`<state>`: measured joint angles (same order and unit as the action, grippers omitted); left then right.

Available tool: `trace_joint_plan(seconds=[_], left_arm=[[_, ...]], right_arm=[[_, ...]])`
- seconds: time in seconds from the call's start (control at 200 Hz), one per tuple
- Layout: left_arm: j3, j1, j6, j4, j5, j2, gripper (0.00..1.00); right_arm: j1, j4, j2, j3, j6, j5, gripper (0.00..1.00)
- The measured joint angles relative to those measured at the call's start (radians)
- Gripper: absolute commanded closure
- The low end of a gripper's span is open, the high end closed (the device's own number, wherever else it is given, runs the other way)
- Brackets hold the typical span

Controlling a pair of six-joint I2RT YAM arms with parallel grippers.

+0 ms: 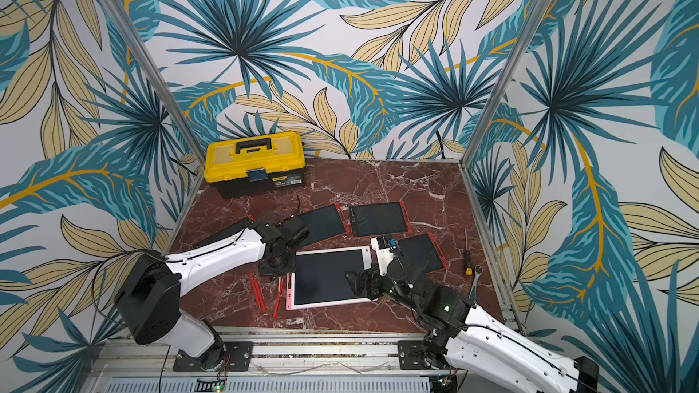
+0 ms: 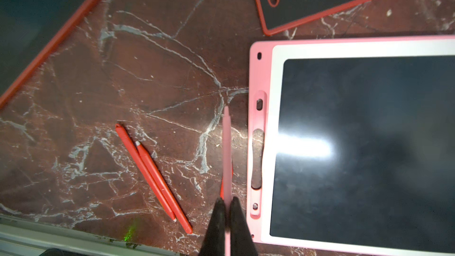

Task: Place the stylus back onto the writing tablet
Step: Place the stylus on the writing tablet.

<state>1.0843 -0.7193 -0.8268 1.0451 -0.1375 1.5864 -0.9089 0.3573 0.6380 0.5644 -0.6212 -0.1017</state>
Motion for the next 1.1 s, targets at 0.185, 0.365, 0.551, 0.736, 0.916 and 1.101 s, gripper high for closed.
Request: trace_joint_plan(seconds=[0.185,0.365,0.551,0.736,0.916,1.101], left_arm=[[0.0,-0.005,0.027,-0.023,0.028,0.037,0.94],[-0.001,-0.008,0.024,-0.051,0.052,0.05,0.94],[-0.027,-0.013,0.01,-0.099,0.091,0.048,0.94],[-0.047,-0.013,0.008,-0.114,0.097,0.048,0.94],[-0.059,-0.013,0.007,-0.122,0.097,0.053,0.93],[-0.06,-0.013,-0.009,-0.14,0.097,0.076,0.94]], right_arm=[[0.0,0.002,-0.04,0.0,-0.004,-0.007,0.0],[0.0,0.008,-0.074,-0.011,-0.014,-0.014,0.01],[0.0,0.016,-0.075,-0.016,-0.023,-0.014,0.0],[0.0,0.016,-0.08,-0.031,-0.031,-0.014,0.01],[0.0,0.018,-0.08,-0.032,-0.036,-0.014,0.01],[0.0,0.034,-0.08,-0.032,-0.037,-0.014,0.01]])
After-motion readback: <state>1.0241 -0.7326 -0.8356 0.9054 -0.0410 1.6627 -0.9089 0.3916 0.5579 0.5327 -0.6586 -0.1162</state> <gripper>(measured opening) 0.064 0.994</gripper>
